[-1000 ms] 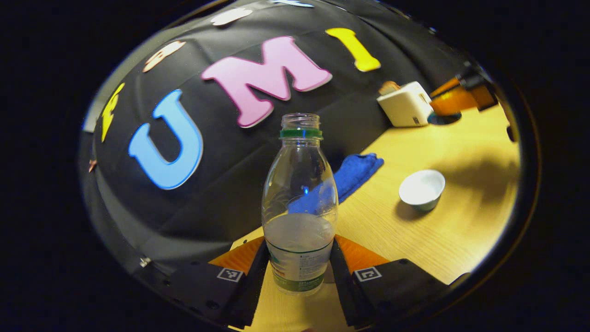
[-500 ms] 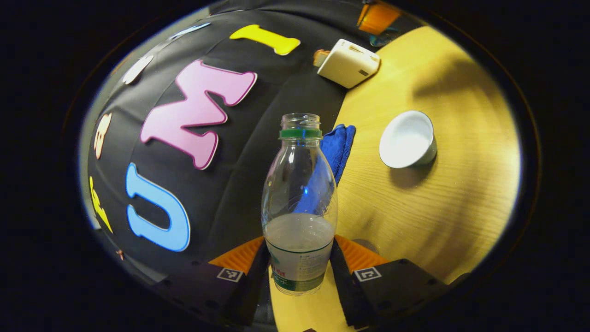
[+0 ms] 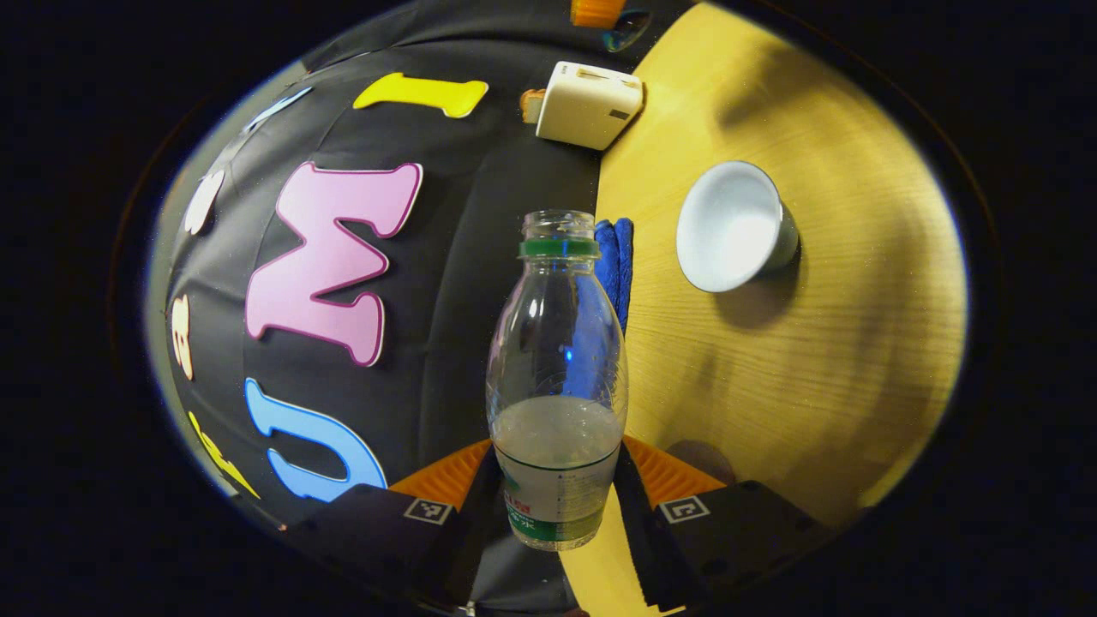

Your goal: Open the teacup lid with one hand, grasp the water bottle and pour water into the teacup with the other hand; after pouring, place the water bottle on the coaster and then close the teacup lid.

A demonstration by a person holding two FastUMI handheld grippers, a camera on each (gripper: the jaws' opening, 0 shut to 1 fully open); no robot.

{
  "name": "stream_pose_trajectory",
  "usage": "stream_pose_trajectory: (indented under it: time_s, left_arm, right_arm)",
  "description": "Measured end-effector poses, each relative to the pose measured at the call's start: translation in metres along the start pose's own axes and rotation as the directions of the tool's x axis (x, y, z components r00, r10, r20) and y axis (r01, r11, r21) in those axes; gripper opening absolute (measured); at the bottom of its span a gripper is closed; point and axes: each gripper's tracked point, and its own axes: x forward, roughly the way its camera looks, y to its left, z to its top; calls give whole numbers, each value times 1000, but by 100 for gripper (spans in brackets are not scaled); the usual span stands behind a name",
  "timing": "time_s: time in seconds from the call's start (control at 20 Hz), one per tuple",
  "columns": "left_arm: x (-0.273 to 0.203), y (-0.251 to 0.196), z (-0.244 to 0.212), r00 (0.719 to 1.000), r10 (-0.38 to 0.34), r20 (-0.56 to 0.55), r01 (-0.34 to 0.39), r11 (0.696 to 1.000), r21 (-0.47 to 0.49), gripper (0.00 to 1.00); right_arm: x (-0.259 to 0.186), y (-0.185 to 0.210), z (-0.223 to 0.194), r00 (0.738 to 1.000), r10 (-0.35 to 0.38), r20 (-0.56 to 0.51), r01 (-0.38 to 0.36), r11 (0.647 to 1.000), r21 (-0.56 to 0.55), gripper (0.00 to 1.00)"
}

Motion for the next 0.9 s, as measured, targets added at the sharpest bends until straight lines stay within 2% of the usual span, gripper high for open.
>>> stream_pose_trajectory:
  time_s: [0.05,0.1,0.3,0.35,0.4,0.5,0.55,0.75,0.8,0.9]
  left_arm:
    - [1,1,-3,1000,4,-7,-3,1000,26,72]
    - [2,-1,-3,1000,4,-8,-3,999,44,72]
    - [2,-4,-3,1000,7,2,-7,996,88,72]
    - [3,-4,-2,1000,12,6,-12,995,103,72]
    - [4,-3,-2,1000,17,8,-18,993,116,72]
    - [6,-3,-1,1000,22,14,-24,991,133,72]
    - [8,-3,-1,1000,24,16,-26,990,140,72]
    - [10,-1,-3,999,41,21,-44,979,197,72]
    - [9,0,-3,999,42,24,-46,978,202,72]
    - [10,0,-4,999,43,26,-48,976,214,72]
  right_arm:
    - [0,-1,-1,1000,0,-2,0,1000,-9,34]
    - [-1,-2,-2,1000,0,-5,0,1000,-17,29]
    - [-1,-1,-5,1000,5,-9,-5,1000,-31,29]
    - [-1,-1,-6,1000,5,-10,-6,999,-35,34]
    - [-2,-1,-5,1000,8,-10,-8,999,-37,29]
    - [-1,-3,-6,1000,8,-11,-8,999,-39,29]
    - [-1,-3,-6,1000,6,-11,-7,999,-42,34]
    - [-1,-5,-6,1000,0,-10,0,999,-48,34]
    - [-1,-5,-6,1000,-1,-11,0,999,-48,29]
    - [-1,-4,-7,1000,-1,-12,1,999,-51,29]
